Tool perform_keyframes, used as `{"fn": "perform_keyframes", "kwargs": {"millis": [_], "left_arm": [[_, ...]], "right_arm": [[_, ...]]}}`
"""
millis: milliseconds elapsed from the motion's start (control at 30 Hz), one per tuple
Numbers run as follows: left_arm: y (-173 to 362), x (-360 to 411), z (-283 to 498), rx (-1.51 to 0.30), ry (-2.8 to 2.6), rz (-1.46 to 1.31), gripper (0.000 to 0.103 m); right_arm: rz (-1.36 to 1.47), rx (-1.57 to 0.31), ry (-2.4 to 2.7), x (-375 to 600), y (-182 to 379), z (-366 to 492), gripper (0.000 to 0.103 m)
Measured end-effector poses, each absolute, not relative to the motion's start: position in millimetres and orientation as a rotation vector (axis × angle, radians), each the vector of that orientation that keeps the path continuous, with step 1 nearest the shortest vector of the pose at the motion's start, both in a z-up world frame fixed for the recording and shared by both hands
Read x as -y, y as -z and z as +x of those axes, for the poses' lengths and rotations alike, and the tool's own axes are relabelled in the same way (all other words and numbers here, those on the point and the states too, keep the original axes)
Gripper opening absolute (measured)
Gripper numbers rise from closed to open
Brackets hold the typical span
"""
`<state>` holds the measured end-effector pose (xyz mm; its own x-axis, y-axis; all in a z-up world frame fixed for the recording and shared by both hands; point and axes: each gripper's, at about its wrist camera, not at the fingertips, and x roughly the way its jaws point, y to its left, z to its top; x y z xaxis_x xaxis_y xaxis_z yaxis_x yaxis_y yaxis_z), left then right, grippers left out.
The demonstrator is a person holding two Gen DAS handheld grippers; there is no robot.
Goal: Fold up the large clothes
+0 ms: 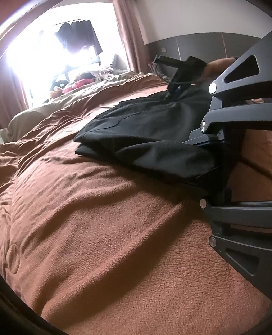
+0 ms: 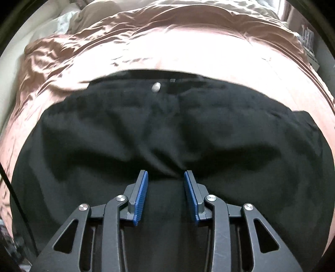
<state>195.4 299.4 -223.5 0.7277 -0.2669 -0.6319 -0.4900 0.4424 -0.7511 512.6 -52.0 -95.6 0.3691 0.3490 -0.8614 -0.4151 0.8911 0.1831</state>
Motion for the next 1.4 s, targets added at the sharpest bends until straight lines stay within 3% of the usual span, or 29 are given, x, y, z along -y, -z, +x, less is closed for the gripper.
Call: {"fn": "perform_keyframes", "kwargs": {"millis": [133,333,800,967,1133,1400], "left_arm": [[222,-301,194,-0.783,-0.152,-1.160,0.023],[193,-297,193,-0.710,-0.082,-1.168,0.019],[113,-267,219,-0.623,0.036,-1.057,0.015],[85,-251,231,-0.603,0.079,-1.004,0.014],[65,-216,252,-0.625,0.137,-0.932,0.013],[24,-163,286,-0.618,0.244,-0.838,0.013]], "right_arm": [[-0.008,-1.099,-0.506,61,85,519,0.031],[0.047,-1.031,-0.605,96,64,458,0.031],[0.184,-1.048,-0.683,157,95,347,0.031],[0.209,-1.100,-0.683,173,120,332,0.024],[0.213,-1.134,-0.656,167,149,337,0.023],[0.342,-1.107,-0.689,202,133,348,0.023]]}}
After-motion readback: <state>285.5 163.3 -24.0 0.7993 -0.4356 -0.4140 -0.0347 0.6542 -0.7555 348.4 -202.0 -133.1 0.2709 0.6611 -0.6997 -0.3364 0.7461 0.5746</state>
